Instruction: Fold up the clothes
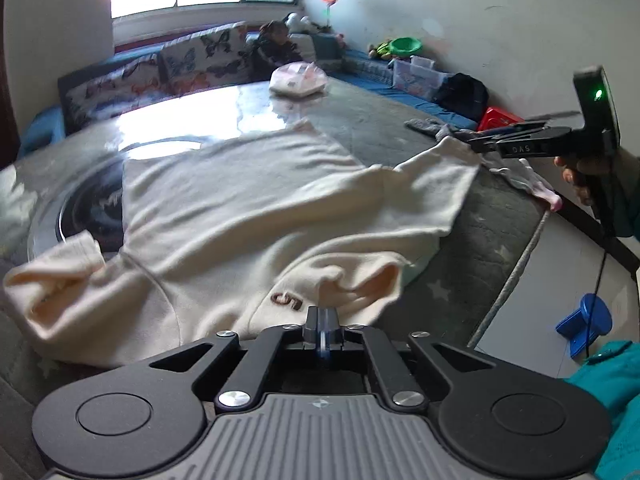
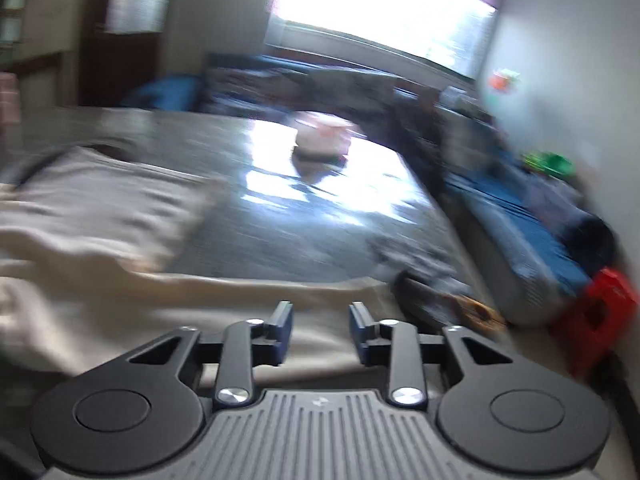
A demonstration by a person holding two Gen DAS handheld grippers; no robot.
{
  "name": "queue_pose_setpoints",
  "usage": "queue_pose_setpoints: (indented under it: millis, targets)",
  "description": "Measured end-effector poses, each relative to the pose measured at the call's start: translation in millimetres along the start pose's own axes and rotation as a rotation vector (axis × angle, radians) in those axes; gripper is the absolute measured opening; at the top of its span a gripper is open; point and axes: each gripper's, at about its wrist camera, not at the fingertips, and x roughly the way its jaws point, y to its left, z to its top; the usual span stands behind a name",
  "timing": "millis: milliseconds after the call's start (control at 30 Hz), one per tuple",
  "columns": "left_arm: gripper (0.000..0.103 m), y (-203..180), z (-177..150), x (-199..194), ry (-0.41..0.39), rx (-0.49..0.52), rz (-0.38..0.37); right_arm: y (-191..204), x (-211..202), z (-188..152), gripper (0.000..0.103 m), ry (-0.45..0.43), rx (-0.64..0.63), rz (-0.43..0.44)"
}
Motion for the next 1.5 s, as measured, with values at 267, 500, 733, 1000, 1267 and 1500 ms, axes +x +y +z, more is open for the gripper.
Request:
queue_pose_setpoints:
  millis: [267, 500, 733, 1000, 1267, 1500]
  targets:
    - [0.029, -4.1, 5.7, 18.1, -0.021, 0.068, 0.045, 97.2, -7.3, 15.5, 0.035, 0.006, -0.163, 0.443]
    - [0.011, -3.8, 1.5, 27.5, -0.012, 0.094, 0.057, 150.2, 2.3, 8.1, 0.035, 0.06, -0.272, 0.564]
    - [0.001, -1.5, -0.4, 20.0, -0.027, 0.071, 0.03, 156.5, 2.4, -4.6, 0.01, 0.086, -0.333, 0.501]
    - [0.001, -1.8, -10.7, 14.3, 0.018, 0.078, -0.029, 149.3, -19.4, -13.9, 0.007, 0.111, -0.387, 0.565]
    - [0.005, 9.4, 14.7, -1.5, -0.051, 0.081, -0.054, 125.7, -22.4, 2.8, 0.02, 0.125, -0.347, 0.646]
    - [0.005, 13.9, 35.9, 36.5, -0.048, 0.029, -0.072, 88.3, 14.2, 39.4, 0.02, 0.067, -0.212, 0.512]
